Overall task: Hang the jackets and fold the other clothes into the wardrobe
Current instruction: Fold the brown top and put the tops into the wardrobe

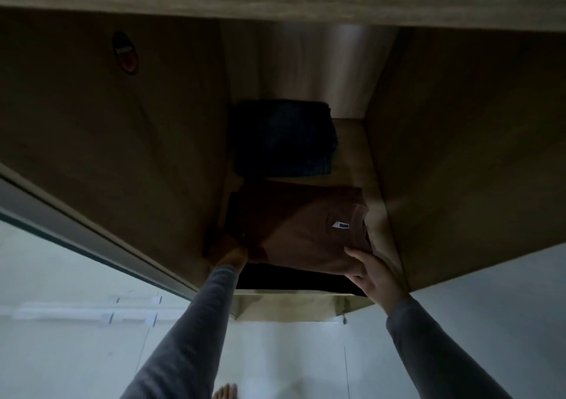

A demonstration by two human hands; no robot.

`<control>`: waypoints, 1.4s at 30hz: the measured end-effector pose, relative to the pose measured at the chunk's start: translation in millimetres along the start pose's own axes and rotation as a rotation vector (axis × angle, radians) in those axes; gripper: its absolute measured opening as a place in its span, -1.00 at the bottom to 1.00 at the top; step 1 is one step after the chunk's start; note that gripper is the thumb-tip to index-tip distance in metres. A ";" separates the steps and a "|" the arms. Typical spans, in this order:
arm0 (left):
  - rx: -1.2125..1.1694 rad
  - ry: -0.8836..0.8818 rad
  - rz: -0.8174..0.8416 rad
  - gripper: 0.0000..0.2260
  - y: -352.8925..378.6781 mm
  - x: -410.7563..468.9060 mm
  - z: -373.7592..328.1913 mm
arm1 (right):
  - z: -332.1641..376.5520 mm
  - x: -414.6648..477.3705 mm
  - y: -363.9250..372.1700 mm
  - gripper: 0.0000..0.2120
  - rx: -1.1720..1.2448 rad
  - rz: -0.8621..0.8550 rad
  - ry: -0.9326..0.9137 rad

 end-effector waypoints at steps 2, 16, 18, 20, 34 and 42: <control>-0.050 0.009 0.029 -0.67 3.5 4.2 -1.0 | 7.5 1.2 3.8 -0.58 0.095 0.029 -0.013; -1.181 0.127 0.465 -0.81 -53.2 -5.9 -66.4 | 92.0 -2.2 46.2 -0.86 0.391 0.175 -0.229; -1.154 0.094 0.389 -0.70 -55.0 -16.8 -53.5 | 86.1 -10.1 36.2 -0.79 0.411 0.235 -0.238; -1.034 0.000 0.308 -0.64 -40.8 -20.0 -18.8 | 62.9 -13.0 17.6 -0.78 0.253 0.180 -0.228; -0.242 0.030 -0.059 -0.77 12.1 -23.8 58.4 | -21.4 0.6 -29.8 -0.53 -0.217 -0.155 -0.062; -0.021 -0.040 -0.061 -0.63 13.8 -46.3 54.4 | -8.2 -10.0 -33.2 -0.56 -1.104 -0.161 -0.440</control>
Point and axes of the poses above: each hand's wrist, its own x-axis towards the middle knuckle, its own y-axis out of the palm, z = x × y, the point moved 2 cm from there along x, towards the middle knuckle, and after that the axes turned 13 degrees about -y, right-handed, at the moved point
